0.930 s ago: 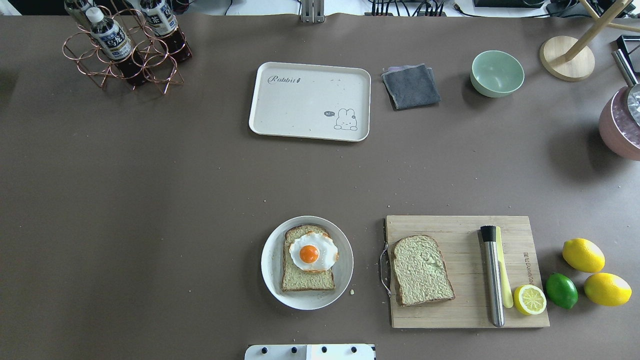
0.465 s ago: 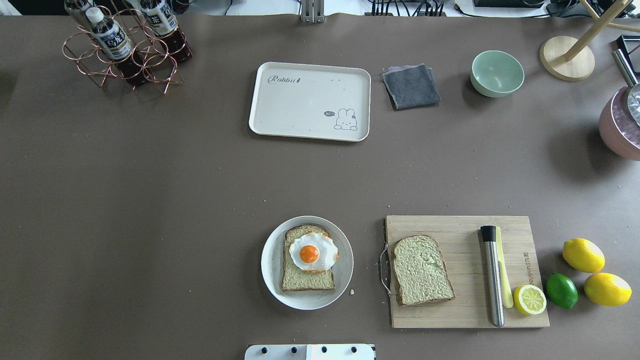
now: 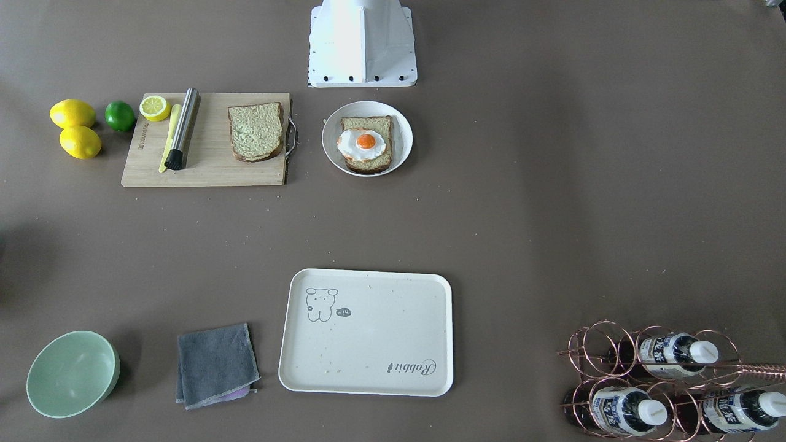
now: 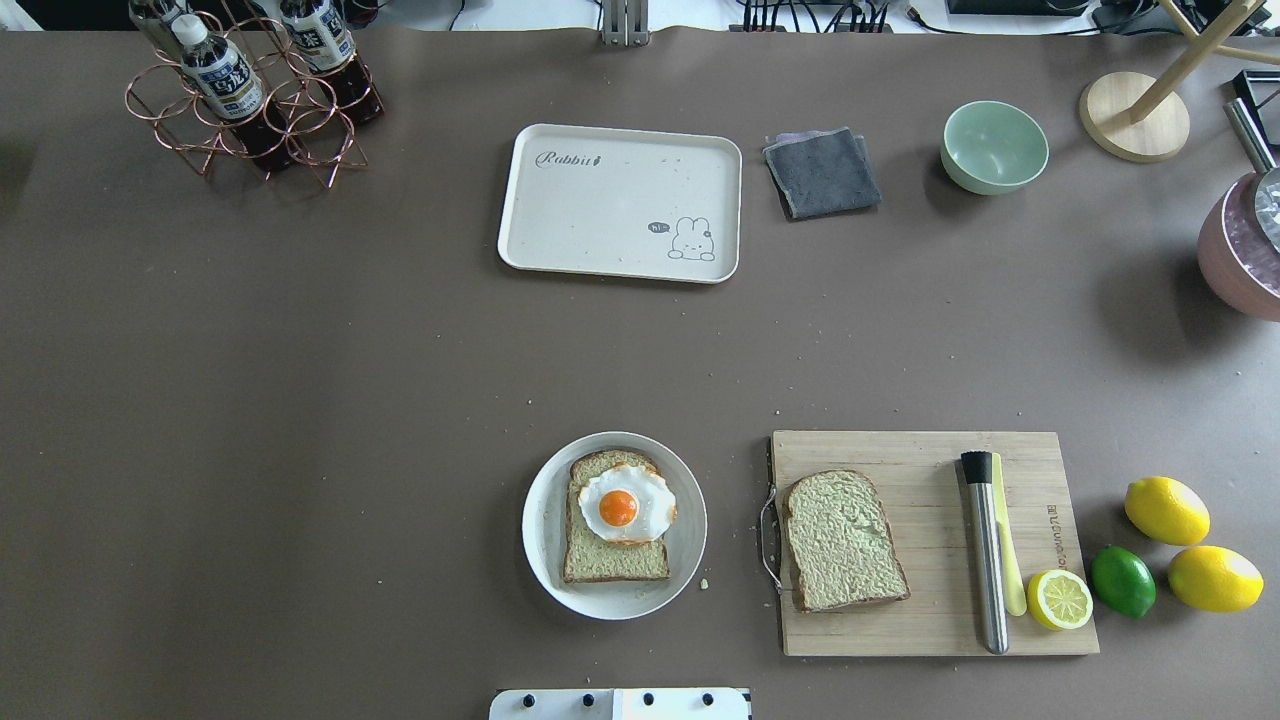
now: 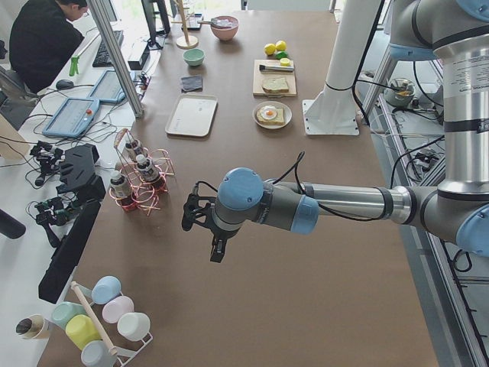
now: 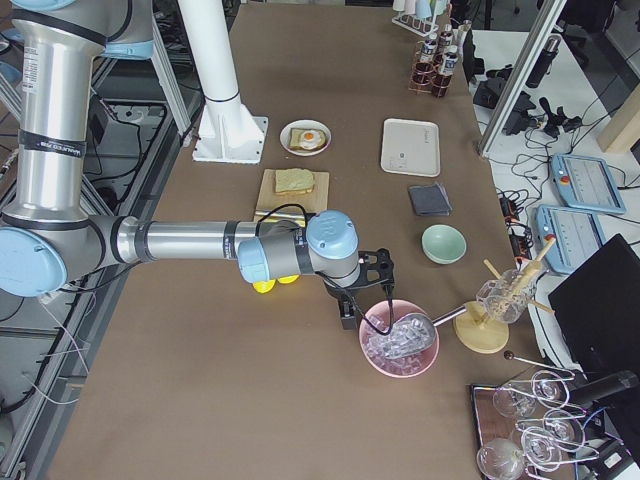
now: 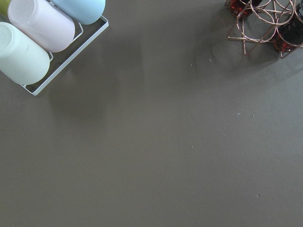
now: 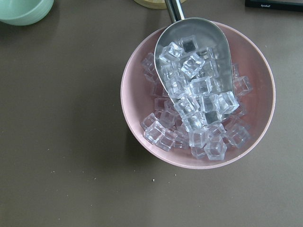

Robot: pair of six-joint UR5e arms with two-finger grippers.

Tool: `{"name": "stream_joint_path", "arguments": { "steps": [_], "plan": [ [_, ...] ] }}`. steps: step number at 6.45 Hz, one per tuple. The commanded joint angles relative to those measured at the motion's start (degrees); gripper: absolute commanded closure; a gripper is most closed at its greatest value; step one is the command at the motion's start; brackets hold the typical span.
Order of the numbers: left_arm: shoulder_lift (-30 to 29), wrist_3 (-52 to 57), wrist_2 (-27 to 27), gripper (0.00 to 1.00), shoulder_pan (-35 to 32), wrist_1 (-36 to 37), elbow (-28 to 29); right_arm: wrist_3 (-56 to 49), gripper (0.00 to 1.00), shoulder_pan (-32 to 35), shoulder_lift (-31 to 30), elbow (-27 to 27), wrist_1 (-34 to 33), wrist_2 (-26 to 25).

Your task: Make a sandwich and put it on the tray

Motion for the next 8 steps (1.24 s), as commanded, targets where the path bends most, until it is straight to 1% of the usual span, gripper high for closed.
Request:
{"name": "stream_joint_path", "arguments": {
  "steps": [1, 6, 8],
  "plan": [
    [0.8, 0.0, 0.1, 0.02, 0.5, -1.4, 0.1, -0.1, 0.00, 0.0, -0.1, 0.0, 0.0, 0.0],
    [1.0, -0.2, 0.4, 0.02, 1.0, -1.4, 0.6, 0.3, 0.00, 0.0, -0.1, 0.3, 0.0, 0.2],
    [2.5, 0.1, -0.1, 0.02, 1.1, -2.8, 0.3, 0.2, 0.00, 0.0, -0.1, 0.3, 0.0, 0.1]
  ]
}}
